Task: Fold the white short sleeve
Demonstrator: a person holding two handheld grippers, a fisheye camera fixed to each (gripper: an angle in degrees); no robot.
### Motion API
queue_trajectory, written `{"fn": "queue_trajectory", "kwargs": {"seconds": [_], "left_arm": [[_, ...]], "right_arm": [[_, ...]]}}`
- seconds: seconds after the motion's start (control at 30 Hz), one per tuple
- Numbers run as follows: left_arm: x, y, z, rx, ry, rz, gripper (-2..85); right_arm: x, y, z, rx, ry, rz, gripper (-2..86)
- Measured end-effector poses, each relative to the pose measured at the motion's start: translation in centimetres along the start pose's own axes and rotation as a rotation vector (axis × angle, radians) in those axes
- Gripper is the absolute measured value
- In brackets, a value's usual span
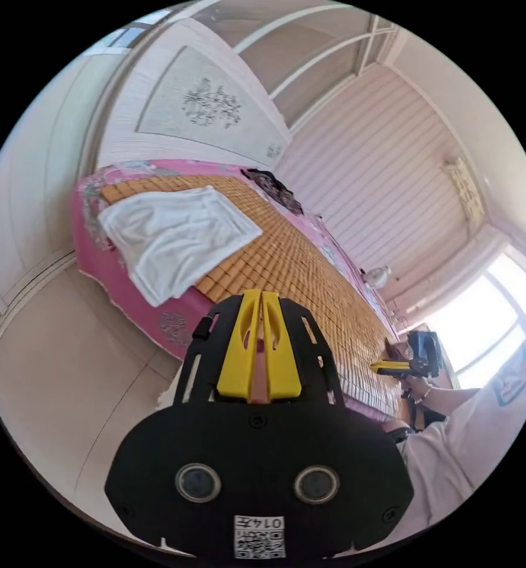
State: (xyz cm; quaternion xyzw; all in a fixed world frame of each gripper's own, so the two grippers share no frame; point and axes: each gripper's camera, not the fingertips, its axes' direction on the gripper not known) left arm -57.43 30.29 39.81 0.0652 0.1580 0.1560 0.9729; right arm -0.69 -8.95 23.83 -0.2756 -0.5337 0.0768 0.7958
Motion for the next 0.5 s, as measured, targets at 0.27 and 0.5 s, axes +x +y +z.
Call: {"fn": "queue_trajectory", "kwargs": {"seconds": [0.27, 0.5], "left_arm": [[23.9, 3.8, 8.8, -0.179, 0.306, 0.645, -0.8], [42.6, 10.8, 15.2, -0.27, 0.55, 0.968, 4.5]], "right_arm": [[0.9, 23.9, -8.8, 0.22, 0.514, 0.705, 7.7], [-0.4, 36.1, -10.8, 0.438, 0.558, 0.986, 6.1]]}}
